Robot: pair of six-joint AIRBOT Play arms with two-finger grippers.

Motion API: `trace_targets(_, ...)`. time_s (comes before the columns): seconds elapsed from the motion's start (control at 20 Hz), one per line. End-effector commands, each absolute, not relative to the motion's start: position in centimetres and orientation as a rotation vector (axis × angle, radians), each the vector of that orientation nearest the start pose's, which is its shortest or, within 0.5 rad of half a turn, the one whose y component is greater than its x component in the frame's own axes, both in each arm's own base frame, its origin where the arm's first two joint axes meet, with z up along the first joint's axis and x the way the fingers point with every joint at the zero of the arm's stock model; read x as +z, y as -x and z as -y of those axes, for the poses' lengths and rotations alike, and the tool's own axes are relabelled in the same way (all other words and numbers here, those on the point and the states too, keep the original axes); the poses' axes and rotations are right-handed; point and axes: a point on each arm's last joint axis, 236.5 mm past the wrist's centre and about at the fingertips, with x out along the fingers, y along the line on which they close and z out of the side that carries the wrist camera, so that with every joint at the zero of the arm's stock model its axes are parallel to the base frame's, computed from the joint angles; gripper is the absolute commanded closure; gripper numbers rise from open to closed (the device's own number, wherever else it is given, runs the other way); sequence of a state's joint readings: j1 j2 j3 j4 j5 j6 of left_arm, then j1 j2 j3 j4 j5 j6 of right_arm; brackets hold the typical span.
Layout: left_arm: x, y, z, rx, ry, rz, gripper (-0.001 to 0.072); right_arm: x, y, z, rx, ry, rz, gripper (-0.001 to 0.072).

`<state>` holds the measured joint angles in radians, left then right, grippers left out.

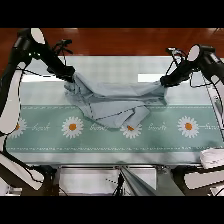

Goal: Fold the shirts.

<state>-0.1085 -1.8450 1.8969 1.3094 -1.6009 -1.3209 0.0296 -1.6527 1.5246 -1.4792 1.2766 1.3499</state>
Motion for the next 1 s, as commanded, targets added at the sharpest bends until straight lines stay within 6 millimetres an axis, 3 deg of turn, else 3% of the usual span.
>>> trace_targets(0.0, -0.9, -44.3, 10.6, -0.49, -0.079, -1.56, 0.0685, -3.5, -44.7, -3.4, 0.261, 0.144, -1.402, 0.0686)
trace_targets(0.1, 0.1, -44.0, 9.8, -0.465, -0.064, -1.56, 0.0681, -3.6, -44.4, -3.4, 0.263, 0.143, -1.416, 0.0686)
trace_targets(0.15, 0.7, -44.2, 8.6, -0.407, -0.052, -1.55, 0.0587, -3.6, -44.1, -3.4, 0.265, 0.143, -1.428, 0.0686)
trace_targets(0.25, 2.0, -44.7, 4.9, -0.211, -0.008, -1.54, 0.0002, -3.7, -43.5, -3.4, 0.27, 0.142, -1.455, 0.0686)
trace_targets(0.3, 2.7, -44.4, 3.2, -0.127, 0.02, -1.539, -0.0013, -3.7, -43.2, -3.4, 0.272, 0.142, -1.467, 0.0686)
trace_targets(0.4, 4.4, -43.6, 1.9, -0.09, 0.079, -1.536, -0.0013, -3.7, -43.0, -3.4, 0.273, 0.141, -1.476, 0.0686)
trace_targets(0.55, 5.6, -41.0, 2.5, -0.112, 0.105, -1.581, -0.0013, -3.8, -42.9, -3.1, 0.265, 0.154, -1.482, 0.0686)
trace_targets(0.6, 5.5, -40.1, 3.4, -0.134, 0.12, -1.595, 0.0061, -3.8, -42.9, -2.9, 0.259, 0.161, -1.483, 0.0685)
trace_targets(0.65, 5.0, -39.1, 4.6, -0.168, 0.131, -1.609, 0.0175, -3.8, -42.9, -2.8, 0.257, 0.165, -1.483, 0.0686)
trace_targets(0.75, 3.1, -36.6, 7.0, -0.233, 0.142, -1.652, 0.018, -3.8, -43.0, -2.8, 0.257, 0.163, -1.479, 0.0686)
trace_targets(0.95, -2.0, -29.0, 11.1, -0.356, 0.244, -1.786, 0.0173, -3.7, -43.2, -3.1, 0.262, 0.153, -1.469, 0.0686)
